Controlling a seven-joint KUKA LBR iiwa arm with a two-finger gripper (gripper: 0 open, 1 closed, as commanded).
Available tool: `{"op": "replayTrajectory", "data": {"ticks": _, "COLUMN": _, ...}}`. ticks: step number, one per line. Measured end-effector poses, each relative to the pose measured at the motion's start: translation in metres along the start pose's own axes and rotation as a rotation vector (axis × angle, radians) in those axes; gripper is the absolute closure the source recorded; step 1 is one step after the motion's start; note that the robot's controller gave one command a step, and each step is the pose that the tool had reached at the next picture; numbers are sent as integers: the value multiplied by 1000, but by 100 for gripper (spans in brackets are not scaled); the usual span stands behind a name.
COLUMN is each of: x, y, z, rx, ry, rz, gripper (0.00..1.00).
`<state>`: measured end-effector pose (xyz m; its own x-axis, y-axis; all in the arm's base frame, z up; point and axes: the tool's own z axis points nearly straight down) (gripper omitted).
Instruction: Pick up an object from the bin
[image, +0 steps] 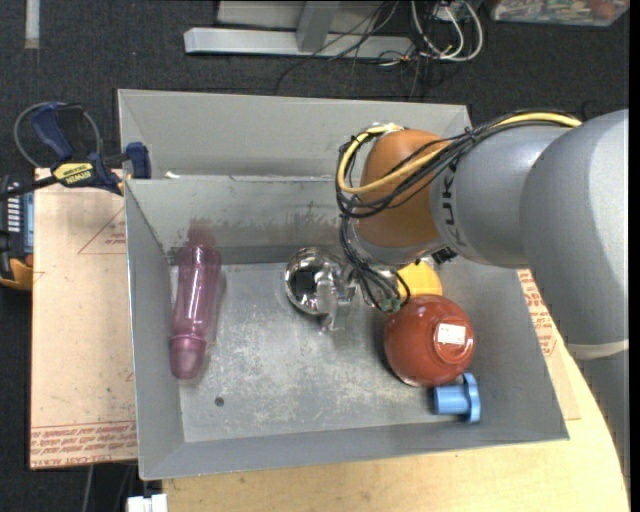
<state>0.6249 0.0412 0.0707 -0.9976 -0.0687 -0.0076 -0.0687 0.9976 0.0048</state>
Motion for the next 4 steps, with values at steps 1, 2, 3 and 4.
{"op": "replayTrajectory", "data": {"ticks": 1, "x": 0, "y": 0, "z": 0, "rx": 0, "ry": 0, "rz": 0, "gripper": 100}}
{"op": "replayTrajectory", "data": {"ticks": 2, "x": 3, "y": 0, "z": -21, "rx": 0, "ry": 11, "rz": 0, "gripper": 100}}
{"op": "replayTrajectory", "data": {"ticks": 3, "x": 0, "y": 0, "z": -71, "rx": 1, "ry": 0, "rz": -1, "gripper": 100}}
{"op": "replayTrajectory", "data": {"ticks": 4, "x": 0, "y": 1, "z": -90, "rx": 0, "ry": 1, "rz": -1, "gripper": 100}}
